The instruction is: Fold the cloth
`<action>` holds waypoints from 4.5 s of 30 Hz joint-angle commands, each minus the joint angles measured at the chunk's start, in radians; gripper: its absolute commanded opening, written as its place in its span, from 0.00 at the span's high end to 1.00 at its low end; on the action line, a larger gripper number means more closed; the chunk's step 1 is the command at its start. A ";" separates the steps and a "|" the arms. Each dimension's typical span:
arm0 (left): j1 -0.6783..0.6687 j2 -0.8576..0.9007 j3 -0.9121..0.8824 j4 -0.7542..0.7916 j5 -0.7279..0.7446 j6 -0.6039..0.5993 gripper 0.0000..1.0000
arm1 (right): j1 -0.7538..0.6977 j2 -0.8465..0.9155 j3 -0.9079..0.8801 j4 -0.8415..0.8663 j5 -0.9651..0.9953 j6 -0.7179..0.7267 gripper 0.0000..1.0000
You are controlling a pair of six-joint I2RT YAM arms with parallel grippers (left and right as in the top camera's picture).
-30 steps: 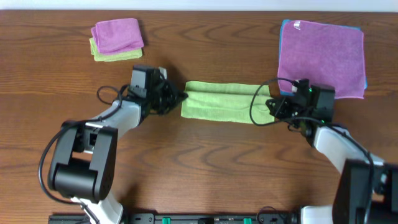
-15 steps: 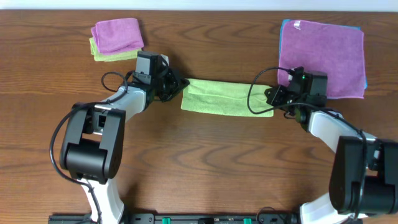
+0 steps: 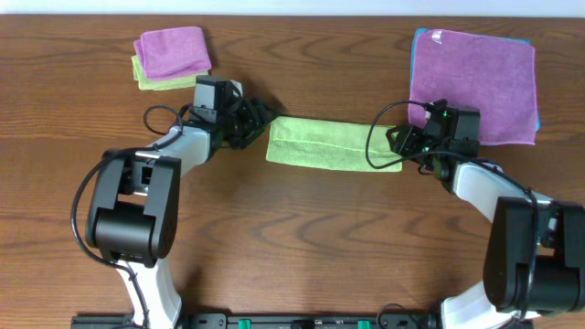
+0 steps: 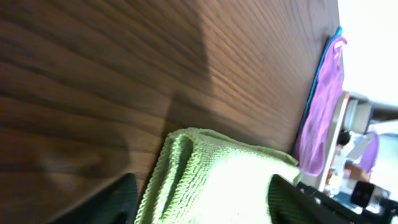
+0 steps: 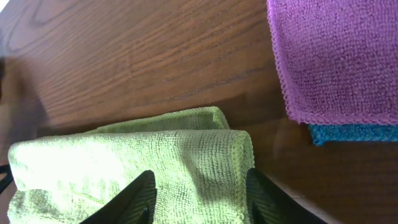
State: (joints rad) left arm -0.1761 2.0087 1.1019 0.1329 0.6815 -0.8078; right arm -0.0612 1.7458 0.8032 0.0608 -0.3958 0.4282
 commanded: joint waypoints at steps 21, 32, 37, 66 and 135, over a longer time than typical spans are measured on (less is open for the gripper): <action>-0.045 -0.059 0.069 -0.051 0.064 0.043 0.94 | -0.082 -0.214 0.011 -0.281 -0.035 0.102 0.29; -0.137 -0.001 0.069 -0.183 -0.145 0.167 0.94 | -0.081 -0.150 0.001 -0.285 -0.056 0.102 0.28; -0.155 0.002 0.069 -0.197 -0.247 0.185 0.94 | -0.073 -0.089 0.001 -0.253 -0.088 0.102 0.28; -0.178 0.043 0.069 -0.260 -0.322 0.184 0.94 | 0.019 0.119 0.001 -0.033 -0.037 0.140 0.46; -0.048 0.030 0.372 -0.632 -0.315 0.315 0.94 | 0.479 0.172 0.284 0.078 -0.011 0.105 0.99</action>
State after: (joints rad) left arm -0.2409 2.0338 1.4296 -0.4843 0.3775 -0.5201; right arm 0.4053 1.9095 1.0672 0.1387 -0.4129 0.5507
